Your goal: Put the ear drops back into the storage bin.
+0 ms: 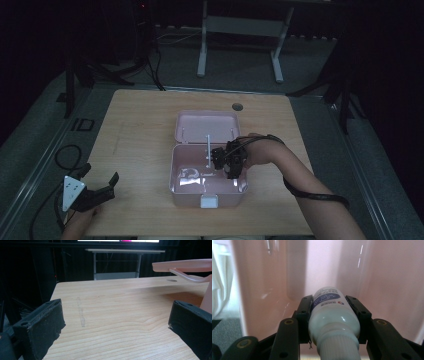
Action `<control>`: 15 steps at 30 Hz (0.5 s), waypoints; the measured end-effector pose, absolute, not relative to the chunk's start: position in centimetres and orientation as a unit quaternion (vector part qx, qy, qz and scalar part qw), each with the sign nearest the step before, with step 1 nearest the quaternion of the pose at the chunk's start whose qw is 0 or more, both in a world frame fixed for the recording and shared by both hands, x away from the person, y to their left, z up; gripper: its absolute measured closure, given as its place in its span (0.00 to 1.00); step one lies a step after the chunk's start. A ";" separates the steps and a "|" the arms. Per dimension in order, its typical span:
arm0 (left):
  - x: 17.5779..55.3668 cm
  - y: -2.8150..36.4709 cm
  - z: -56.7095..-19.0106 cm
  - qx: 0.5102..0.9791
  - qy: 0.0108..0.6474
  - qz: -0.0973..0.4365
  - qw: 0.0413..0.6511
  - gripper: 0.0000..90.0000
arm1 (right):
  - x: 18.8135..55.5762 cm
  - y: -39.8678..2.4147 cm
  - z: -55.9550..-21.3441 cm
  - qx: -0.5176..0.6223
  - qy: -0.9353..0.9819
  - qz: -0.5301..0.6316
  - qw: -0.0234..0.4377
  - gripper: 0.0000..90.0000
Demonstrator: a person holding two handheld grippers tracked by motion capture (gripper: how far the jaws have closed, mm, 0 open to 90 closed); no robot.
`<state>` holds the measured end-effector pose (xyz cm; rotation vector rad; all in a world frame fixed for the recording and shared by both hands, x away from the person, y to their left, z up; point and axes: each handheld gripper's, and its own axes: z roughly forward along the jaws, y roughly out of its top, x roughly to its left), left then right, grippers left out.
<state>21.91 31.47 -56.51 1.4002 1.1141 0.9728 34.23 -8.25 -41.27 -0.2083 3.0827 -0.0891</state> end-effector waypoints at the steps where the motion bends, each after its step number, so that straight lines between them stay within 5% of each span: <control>1: 21.9 31.5 -56.5 0.586 0.465 0.406 0.524 0.00 | 34.3 -8.2 -41.6 -0.067 0.997 -0.029 0.025 0.66; 15: 21.9 31.5 -56.5 0.586 0.466 0.407 0.524 0.00 | 34.5 -8.1 -45.4 -0.054 0.998 -0.040 0.005 0.66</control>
